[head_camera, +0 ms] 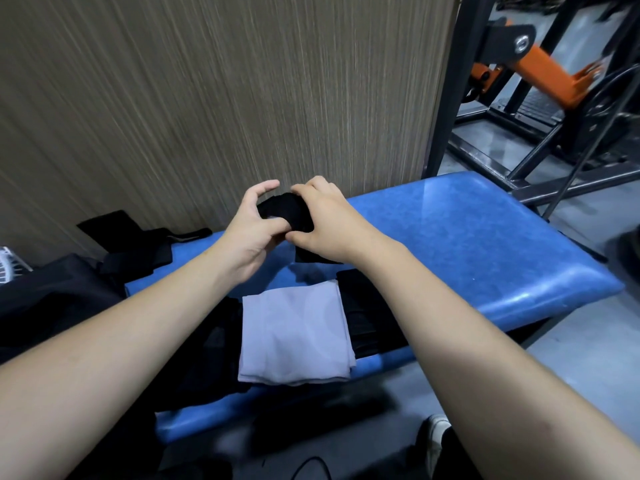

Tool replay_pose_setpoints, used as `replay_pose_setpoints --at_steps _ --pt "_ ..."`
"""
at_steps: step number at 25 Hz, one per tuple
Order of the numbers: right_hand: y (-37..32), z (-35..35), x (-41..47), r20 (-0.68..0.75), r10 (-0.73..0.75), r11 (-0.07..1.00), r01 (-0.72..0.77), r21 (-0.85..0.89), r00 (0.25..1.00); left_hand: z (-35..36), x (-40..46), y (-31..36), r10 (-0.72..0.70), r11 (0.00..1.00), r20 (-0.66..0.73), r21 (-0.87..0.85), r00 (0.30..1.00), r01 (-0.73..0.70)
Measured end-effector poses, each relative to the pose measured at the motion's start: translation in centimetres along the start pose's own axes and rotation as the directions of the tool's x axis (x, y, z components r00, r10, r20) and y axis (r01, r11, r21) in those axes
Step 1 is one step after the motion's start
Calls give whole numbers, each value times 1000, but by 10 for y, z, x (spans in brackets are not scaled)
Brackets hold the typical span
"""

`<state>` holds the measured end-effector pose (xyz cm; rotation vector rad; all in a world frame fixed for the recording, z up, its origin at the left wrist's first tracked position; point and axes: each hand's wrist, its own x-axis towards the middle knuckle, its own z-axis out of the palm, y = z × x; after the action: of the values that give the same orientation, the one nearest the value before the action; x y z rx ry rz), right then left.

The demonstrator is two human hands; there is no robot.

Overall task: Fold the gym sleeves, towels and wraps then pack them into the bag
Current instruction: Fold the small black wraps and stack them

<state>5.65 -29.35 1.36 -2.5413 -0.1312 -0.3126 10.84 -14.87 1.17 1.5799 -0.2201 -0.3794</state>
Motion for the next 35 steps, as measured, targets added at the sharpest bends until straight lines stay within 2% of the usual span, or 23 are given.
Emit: replay_pose_setpoints --at_steps 6,11,15,19,21,23,25,27,32,33,35 --pt "-6 6 -1 -54 69 996 -72 -52 996 5 -8 -1 90 971 61 215 994 -101" --pt "-7 5 2 -115 56 998 -54 21 992 9 -9 4 204 884 91 410 975 -223" --pt "-6 4 2 -193 70 996 -79 -36 979 10 -6 13 277 781 131 546 952 -302" --pt "-7 5 0 -371 157 986 -164 14 915 13 -7 15 296 747 157 576 942 -331" --pt "-8 6 -2 -484 208 976 -211 49 850 17 -8 18 322 749 159 560 933 -354" --pt "-8 5 -1 -552 257 951 -309 -1 793 20 -9 19 354 732 142 573 924 -368" --pt "-5 3 0 -557 310 903 -421 -80 771 22 -10 19 389 717 141 574 910 -395" --pt "0 0 0 -540 343 879 -465 -103 769 23 -12 19 403 699 140 591 904 -403" --pt "20 -23 -6 -448 526 834 -543 103 723 9 -8 13 387 626 79 709 919 -325" --pt "23 -25 -7 -426 531 832 -546 97 732 3 -5 12 384 616 88 718 919 -326" --pt "28 -24 -9 -381 470 870 -490 48 797 -6 0 9 388 546 147 758 910 -356"
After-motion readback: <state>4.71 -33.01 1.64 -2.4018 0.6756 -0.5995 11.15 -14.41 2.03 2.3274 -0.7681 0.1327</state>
